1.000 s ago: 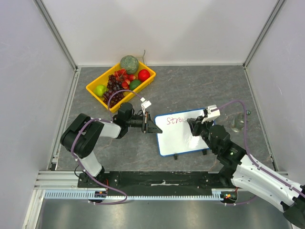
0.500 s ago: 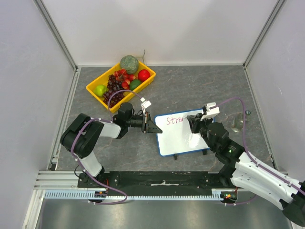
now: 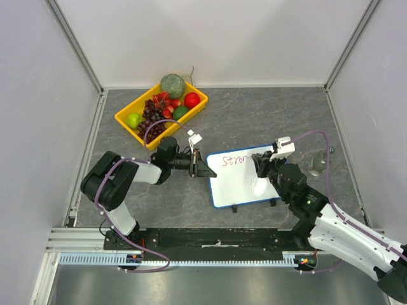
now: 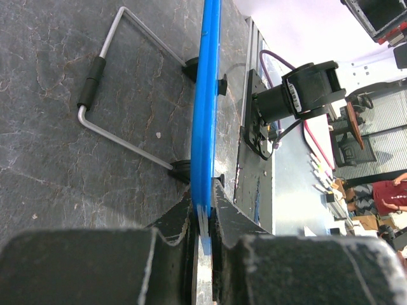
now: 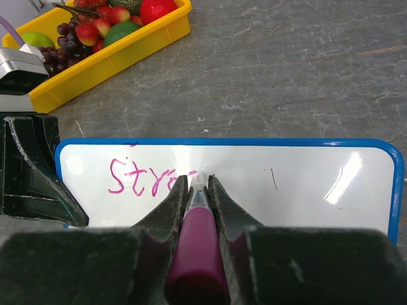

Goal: Write a sentence on the whiteboard

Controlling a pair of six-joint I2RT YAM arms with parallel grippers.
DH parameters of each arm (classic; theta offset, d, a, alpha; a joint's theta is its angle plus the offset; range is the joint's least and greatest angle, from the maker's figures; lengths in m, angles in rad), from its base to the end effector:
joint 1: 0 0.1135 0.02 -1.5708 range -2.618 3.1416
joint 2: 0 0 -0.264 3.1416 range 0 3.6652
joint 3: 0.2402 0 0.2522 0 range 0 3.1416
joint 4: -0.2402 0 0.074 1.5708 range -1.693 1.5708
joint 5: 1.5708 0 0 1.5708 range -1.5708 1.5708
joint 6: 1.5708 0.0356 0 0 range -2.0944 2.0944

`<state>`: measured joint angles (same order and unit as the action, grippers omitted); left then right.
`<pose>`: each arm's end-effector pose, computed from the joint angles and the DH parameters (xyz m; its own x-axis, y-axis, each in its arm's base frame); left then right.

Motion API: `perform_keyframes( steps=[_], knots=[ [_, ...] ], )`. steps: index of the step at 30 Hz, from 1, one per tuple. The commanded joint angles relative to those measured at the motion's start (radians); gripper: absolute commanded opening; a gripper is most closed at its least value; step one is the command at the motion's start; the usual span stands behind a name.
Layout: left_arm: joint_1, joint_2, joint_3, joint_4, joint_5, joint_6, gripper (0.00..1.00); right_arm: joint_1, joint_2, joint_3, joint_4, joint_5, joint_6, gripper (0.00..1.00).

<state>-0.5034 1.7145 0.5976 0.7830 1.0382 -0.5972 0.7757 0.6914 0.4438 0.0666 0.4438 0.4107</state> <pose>0.2534 -0.1745 0.1508 -0.7760 0.1014 -0.6225 0.6307 0.1320 -0.7647 0.1344 0.1104 0.2609 -0.2499 0.2599 -0.9327 -0.2520 0.9126 0.3219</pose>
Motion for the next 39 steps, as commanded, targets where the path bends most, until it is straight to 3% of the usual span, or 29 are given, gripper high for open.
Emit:
perform_keyframes(
  steps=[1,14,21,39],
  knots=[
    [-0.007,0.011,0.01,-0.008,0.025,0.074,0.02,-0.006,-0.026,-0.007,-0.036,0.012,0.005,0.0],
    [-0.007,0.011,0.008,-0.008,0.023,0.074,0.02,-0.006,-0.073,-0.033,-0.059,-0.017,0.03,0.0],
    [-0.007,0.011,0.007,-0.008,0.023,0.076,0.02,-0.006,-0.089,0.035,-0.054,-0.027,0.016,0.0],
    [-0.007,0.011,0.01,-0.01,0.025,0.076,0.02,-0.015,-0.024,0.067,-0.047,0.059,-0.015,0.0]
  ],
)
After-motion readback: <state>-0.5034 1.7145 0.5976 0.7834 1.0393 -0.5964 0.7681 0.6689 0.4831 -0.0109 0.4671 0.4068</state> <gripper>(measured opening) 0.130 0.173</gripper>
